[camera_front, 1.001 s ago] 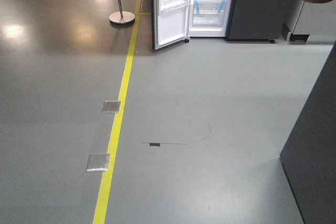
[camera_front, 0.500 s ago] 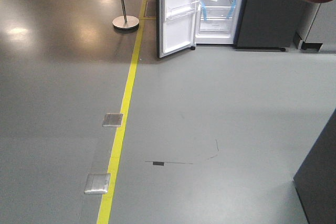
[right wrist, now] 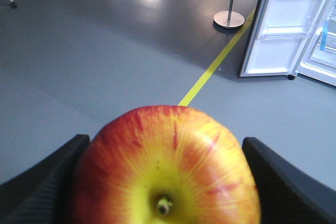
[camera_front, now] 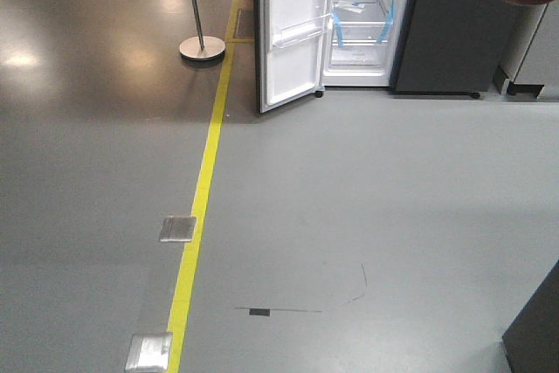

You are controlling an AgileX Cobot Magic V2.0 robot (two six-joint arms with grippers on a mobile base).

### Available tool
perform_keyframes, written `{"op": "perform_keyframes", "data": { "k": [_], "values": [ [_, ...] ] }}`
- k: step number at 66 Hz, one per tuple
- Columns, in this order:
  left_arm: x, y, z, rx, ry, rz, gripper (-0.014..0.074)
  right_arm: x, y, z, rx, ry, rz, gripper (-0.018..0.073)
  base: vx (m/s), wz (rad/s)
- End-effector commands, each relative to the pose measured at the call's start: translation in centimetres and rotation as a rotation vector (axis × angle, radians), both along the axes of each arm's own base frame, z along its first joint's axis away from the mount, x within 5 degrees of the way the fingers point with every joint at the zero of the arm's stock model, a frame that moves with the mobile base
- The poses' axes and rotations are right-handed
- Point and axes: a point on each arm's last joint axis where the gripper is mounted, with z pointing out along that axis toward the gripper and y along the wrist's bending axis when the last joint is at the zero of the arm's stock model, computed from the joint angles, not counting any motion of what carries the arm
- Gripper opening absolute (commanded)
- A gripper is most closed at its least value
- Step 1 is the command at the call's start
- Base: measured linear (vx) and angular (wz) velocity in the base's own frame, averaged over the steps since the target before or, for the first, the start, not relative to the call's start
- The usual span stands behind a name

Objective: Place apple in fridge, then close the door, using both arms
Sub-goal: 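Drive the base toward the open refrigerator door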

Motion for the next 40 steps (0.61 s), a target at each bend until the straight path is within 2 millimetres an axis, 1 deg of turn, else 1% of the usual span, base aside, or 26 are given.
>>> {"op": "perform_keyframes", "data": {
  "k": [1,40],
  "values": [
    [-0.23,-0.02,1.53,-0.002,-0.112,-0.003,-0.0007,-1.07,0.08,2.17,0.041,-0.114,-0.015,0.0115,0.29,-0.08],
    [-0.23,-0.02,1.53,-0.002,-0.112,-0.003,-0.0007,-1.07,0.08,2.17,0.041,-0.114,-0.015,0.0115,0.28,-0.04]
  ]
}}
